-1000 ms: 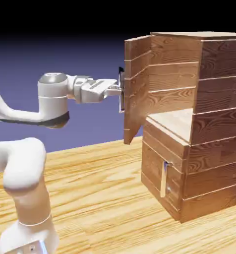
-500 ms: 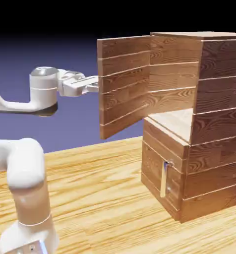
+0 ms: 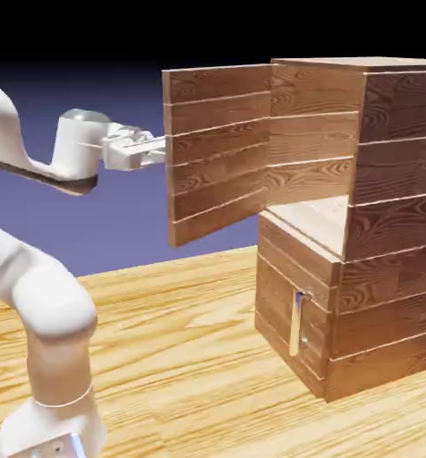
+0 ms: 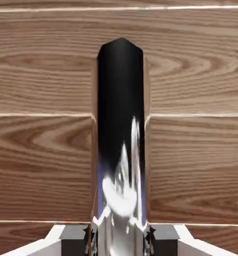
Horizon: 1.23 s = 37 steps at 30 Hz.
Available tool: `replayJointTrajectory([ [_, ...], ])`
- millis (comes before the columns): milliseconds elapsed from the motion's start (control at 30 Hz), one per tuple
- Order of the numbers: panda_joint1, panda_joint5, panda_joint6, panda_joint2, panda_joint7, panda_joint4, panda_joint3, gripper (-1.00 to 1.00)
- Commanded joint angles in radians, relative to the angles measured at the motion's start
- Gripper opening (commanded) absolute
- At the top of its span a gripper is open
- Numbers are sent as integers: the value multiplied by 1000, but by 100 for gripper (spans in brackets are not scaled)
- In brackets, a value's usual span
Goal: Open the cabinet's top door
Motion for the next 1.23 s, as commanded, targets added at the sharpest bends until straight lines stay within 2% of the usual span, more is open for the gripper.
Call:
replayJointTrajectory([
  [0, -24, 29, 34, -36, -26, -12, 10, -100],
  [433, -423, 407, 436, -507, -355, -94, 206, -100],
  [633, -641, 584, 514, -698, -492, -55, 330, -100],
  [1167, -1024, 698, -73, -696, -539, 485, 513, -100],
  [1200, -1024, 698, -73, -696, -539, 485, 513, 100],
])
